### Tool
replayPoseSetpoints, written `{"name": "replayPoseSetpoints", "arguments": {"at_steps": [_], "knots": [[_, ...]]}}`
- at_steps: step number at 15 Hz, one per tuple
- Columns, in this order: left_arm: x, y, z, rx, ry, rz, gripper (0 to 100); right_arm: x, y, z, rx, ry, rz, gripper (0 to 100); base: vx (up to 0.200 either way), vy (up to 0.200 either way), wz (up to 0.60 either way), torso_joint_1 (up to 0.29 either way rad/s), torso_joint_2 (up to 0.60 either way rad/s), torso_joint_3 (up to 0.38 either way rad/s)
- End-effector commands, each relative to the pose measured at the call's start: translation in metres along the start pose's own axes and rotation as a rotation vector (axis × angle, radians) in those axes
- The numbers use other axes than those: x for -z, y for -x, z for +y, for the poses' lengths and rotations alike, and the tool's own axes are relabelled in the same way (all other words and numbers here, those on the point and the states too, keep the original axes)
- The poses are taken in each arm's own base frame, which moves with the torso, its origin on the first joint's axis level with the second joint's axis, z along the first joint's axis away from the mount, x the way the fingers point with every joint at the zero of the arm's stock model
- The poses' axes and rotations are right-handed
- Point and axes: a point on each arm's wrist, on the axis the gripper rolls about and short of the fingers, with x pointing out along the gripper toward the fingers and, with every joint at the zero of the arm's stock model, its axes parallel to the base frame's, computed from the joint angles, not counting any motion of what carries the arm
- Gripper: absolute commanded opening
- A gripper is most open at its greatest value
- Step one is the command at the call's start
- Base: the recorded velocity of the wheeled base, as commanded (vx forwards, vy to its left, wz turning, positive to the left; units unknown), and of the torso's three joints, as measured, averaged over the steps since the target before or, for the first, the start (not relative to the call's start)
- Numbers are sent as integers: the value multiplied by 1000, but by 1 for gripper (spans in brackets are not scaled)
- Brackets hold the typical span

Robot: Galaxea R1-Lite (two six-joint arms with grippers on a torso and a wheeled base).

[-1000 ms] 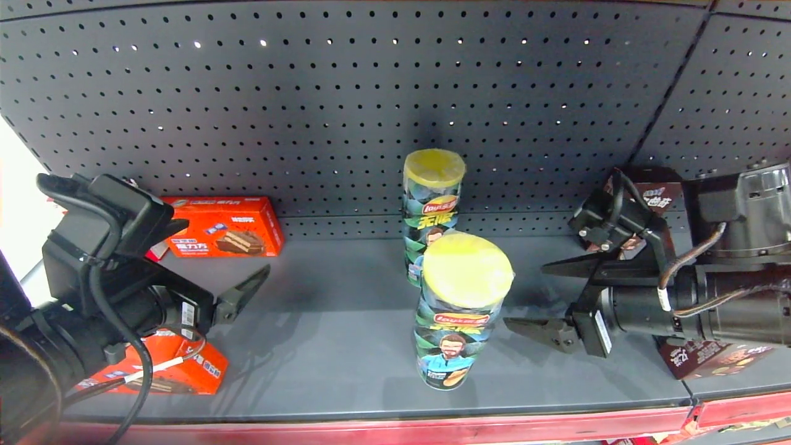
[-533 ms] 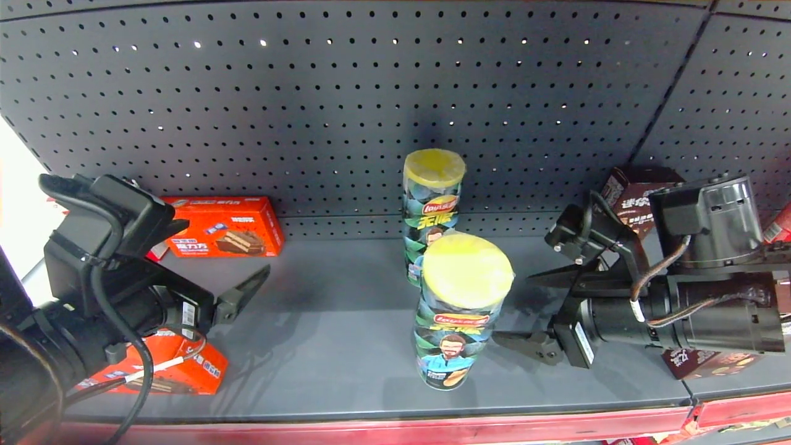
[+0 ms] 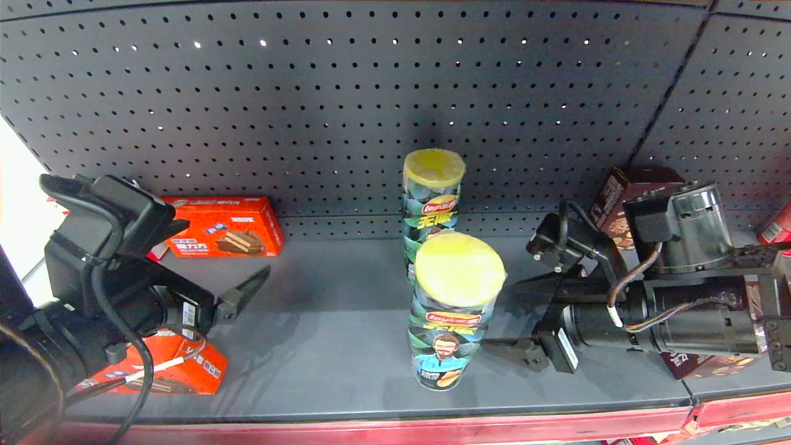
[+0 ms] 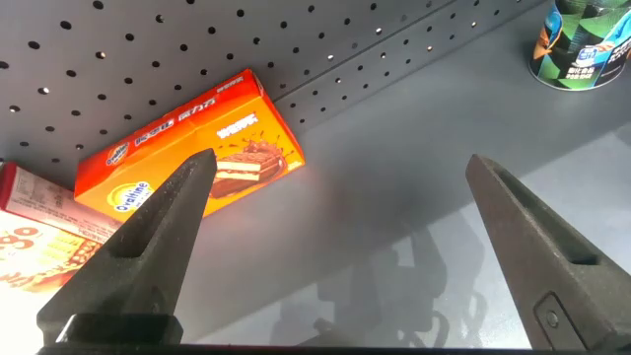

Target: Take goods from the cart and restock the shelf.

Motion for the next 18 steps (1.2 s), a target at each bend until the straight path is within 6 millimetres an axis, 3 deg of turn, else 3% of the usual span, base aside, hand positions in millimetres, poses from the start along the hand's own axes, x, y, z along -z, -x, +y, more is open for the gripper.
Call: {"name": "replayPoseSetpoints", "arguments": {"at_steps": [1,5,8,13,18], "knots": [[0,-1,0,0,0,1,100,0,-1,0,-1,0,1,100,0,0,0,0,0,0],[0,0,0,0,1,1,100,-3,6,-7,33,-9,-31,100,0,0,0,0,0,0],[0,0,0,0,1,1,100,-11,26,-22,121,-21,-134,100,0,0,0,0,0,0],[2,1,-1,6,-2,8,100,-12,115,-35,335,-65,-310,100,0,0,0,0,0,0],[5,2,-2,11,-4,18,100,13,202,3,518,-39,-491,100,0,0,0,0,0,0]]}}
